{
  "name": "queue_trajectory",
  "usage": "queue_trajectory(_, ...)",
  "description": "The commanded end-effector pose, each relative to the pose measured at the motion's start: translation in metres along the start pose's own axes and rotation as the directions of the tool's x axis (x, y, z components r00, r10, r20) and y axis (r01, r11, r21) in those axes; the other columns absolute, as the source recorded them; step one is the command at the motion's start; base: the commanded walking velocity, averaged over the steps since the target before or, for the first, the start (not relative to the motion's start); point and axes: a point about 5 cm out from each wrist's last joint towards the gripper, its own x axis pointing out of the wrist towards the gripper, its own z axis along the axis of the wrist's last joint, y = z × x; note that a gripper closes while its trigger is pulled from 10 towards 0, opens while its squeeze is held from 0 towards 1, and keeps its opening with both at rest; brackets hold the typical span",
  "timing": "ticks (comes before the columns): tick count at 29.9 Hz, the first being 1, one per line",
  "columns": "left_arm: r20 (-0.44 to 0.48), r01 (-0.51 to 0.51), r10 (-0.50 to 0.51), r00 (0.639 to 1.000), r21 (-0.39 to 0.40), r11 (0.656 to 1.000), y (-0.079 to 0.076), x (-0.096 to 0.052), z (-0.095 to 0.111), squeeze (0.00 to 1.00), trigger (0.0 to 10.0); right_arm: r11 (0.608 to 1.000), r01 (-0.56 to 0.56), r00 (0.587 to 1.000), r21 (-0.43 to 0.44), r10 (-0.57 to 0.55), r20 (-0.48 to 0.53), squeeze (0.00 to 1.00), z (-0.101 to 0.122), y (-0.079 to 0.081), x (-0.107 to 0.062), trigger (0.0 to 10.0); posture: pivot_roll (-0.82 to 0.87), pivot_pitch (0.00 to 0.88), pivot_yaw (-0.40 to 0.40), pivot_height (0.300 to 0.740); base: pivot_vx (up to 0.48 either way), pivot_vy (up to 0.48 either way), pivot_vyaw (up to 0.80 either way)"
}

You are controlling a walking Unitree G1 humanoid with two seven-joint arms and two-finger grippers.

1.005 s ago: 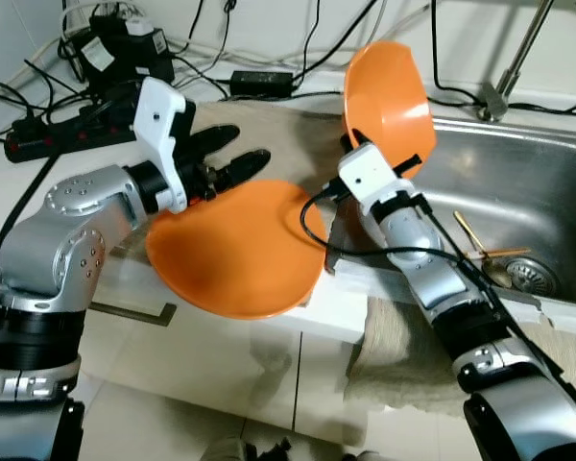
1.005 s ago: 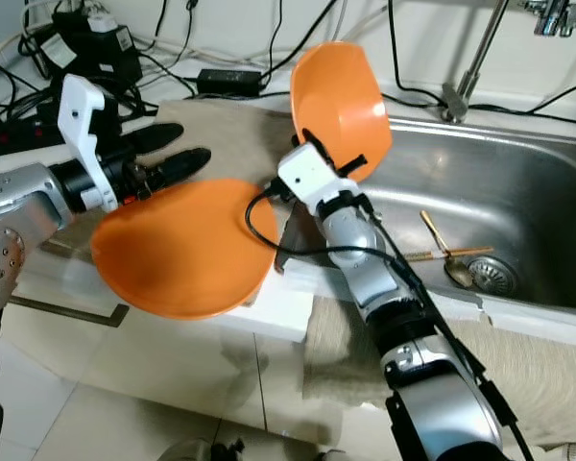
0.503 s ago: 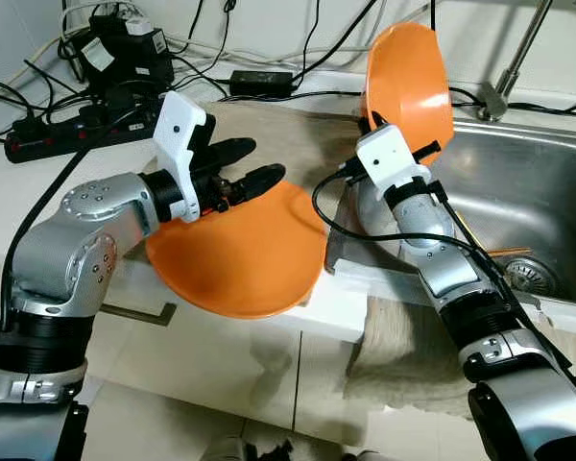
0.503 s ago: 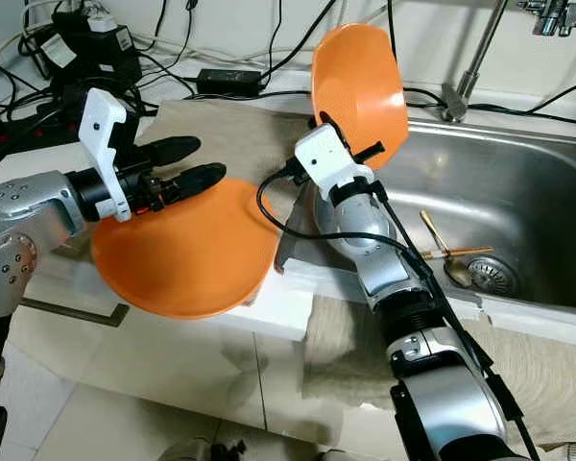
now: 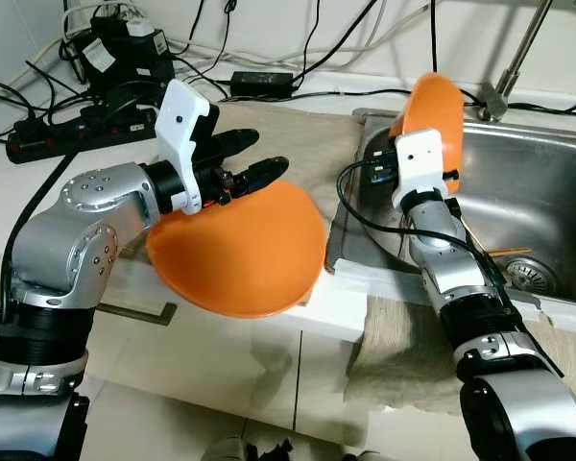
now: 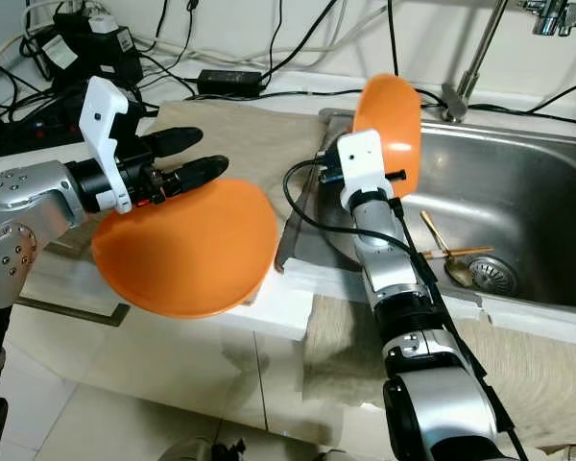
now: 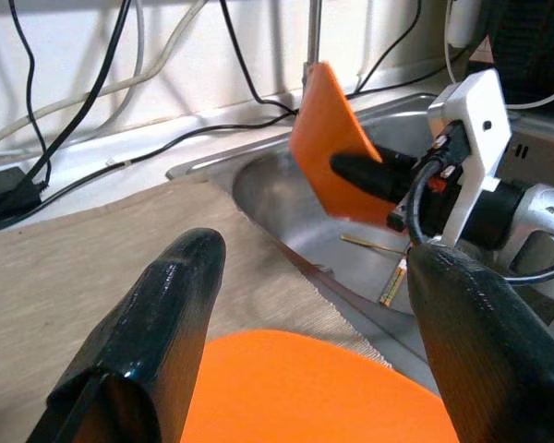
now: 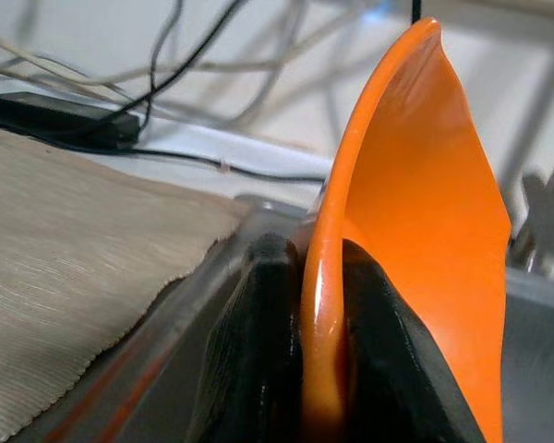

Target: Kitchen organization

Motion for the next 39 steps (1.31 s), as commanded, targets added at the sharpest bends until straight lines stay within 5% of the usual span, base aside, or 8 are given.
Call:
queue_trajectory(1,0.001,0.008,-0.008,1.0,0.013,1.0,0.001,0.001,0.006,0.0,10.0,0.997,0.029,1.0,0.066,-0.03,0.01,0.0,0.012,-0.003,0.008,0.0,0.07,0.0,0.059,0.74,0.0,0.0,0.0)
queue_trajectory(15,-0.009,0.0,0.0,1.0,0.013,1.0,0.004,0.003,0.005,0.0,10.0,0.915,0.229,0.939,0.333,-0.118,-0.323,0.0,-0.013,-0.015,0.02,0.0,0.08,0.0,0.052,0.74,0.0,0.0,0.0)
queue_trajectory(22,-0.017,-0.007,0.007,1.0,0.021,1.0,0.004,-0.001,0.006,0.0,10.0,0.903,0.308,0.882,0.299,-0.153,-0.446,0.03,-0.037,-0.017,0.009,0.0,0.11,0.0,0.047,0.74,0.0,0.0,0.0)
queue_trajectory(23,-0.018,-0.008,0.009,1.0,0.022,1.0,0.004,-0.001,0.007,0.0,10.0,0.9,0.317,0.876,0.298,-0.157,-0.456,1.0,-0.039,-0.017,0.008,0.0,0.11,0.0,0.047,0.74,0.0,0.0,0.0)
queue_trajectory(32,-0.023,-0.017,0.018,1.0,0.027,0.999,0.006,-0.003,0.008,0.0,10.0,0.91,0.324,0.855,0.258,-0.164,-0.493,1.0,-0.049,-0.014,0.003,0.0,0.11,0.01,0.045,0.74,0.0,0.0,0.0)
queue_trajectory(33,-0.023,-0.017,0.018,1.0,0.027,0.999,0.006,-0.003,0.008,0.0,10.0,0.91,0.328,0.849,0.254,-0.167,-0.501,1.0,-0.051,-0.014,0.001,2.4,0.1,0.013,0.044,0.74,0.0,0.0,0.0)
queue_trajectory(34,-0.024,-0.017,0.018,1.0,0.027,0.999,0.006,-0.003,0.008,0.0,10.0,0.909,0.334,0.842,0.249,-0.169,-0.513,1.0,-0.053,-0.014,0.0,9.5,0.1,0.014,0.044,0.74,0.0,0.0,0.0)
queue_trajectory(39,-0.027,-0.018,0.018,0.999,0.027,0.999,0.006,-0.003,0.008,0.0,10.0,0.901,0.354,0.815,0.249,-0.167,-0.554,1.0,-0.061,-0.013,-0.004,10.0,0.11,0.021,0.041,0.74,0.0,0.0,0.0)
